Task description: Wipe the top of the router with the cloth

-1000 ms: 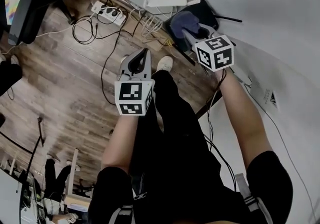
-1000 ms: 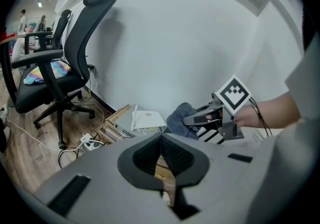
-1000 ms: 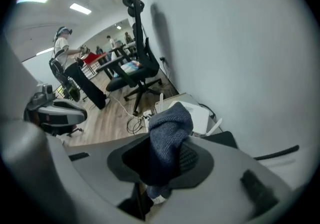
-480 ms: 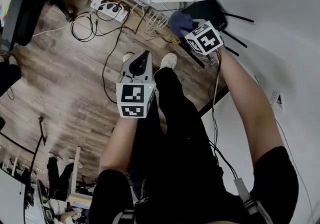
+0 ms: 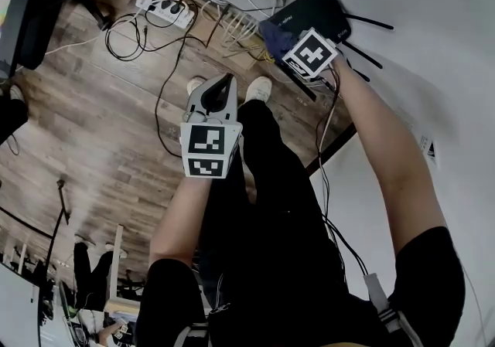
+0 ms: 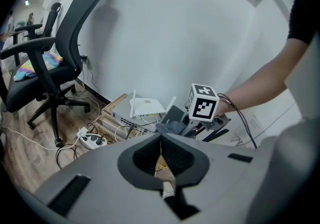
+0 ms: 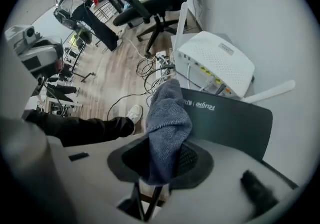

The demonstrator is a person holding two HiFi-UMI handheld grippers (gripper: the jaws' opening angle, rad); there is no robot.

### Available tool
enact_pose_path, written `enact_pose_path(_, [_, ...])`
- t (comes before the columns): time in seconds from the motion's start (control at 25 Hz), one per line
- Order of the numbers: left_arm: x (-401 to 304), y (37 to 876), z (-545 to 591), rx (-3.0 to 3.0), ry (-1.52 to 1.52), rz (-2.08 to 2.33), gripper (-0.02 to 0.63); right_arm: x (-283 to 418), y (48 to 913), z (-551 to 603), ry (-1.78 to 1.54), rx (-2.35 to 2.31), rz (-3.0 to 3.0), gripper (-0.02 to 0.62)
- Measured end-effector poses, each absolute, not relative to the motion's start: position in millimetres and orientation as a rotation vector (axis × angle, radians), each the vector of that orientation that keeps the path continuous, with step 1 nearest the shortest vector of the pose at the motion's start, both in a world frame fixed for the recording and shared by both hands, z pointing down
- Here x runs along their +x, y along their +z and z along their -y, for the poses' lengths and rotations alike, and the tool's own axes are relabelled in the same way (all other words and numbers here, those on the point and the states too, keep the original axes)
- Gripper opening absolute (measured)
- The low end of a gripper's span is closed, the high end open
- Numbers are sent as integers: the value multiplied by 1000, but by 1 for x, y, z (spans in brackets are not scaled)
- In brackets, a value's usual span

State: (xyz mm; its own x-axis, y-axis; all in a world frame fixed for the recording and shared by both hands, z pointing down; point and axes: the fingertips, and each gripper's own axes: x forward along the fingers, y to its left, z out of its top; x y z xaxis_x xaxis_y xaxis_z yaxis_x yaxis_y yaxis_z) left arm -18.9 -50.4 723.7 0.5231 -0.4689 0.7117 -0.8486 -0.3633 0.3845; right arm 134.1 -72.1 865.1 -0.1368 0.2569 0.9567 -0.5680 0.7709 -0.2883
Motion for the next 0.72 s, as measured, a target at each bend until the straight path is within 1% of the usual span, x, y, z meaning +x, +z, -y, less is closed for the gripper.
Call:
enact_pose_path(0.24, [-12, 720, 45, 2028, 641, 1041, 14, 156, 862, 26, 843, 40, 1369, 110])
enact_pose_path(0.36, [-7, 721, 43, 2042, 651, 1029, 14, 162, 864, 19, 837, -11, 1352, 110])
enact_pose_path(0.56, [-10, 721, 44, 2040, 657, 1047, 15, 172, 866, 31, 851, -1, 1332, 110])
enact_pose_path(0.72, [-8, 725, 44, 2038, 666, 1045, 14, 197, 872, 51, 854, 103, 1311, 110])
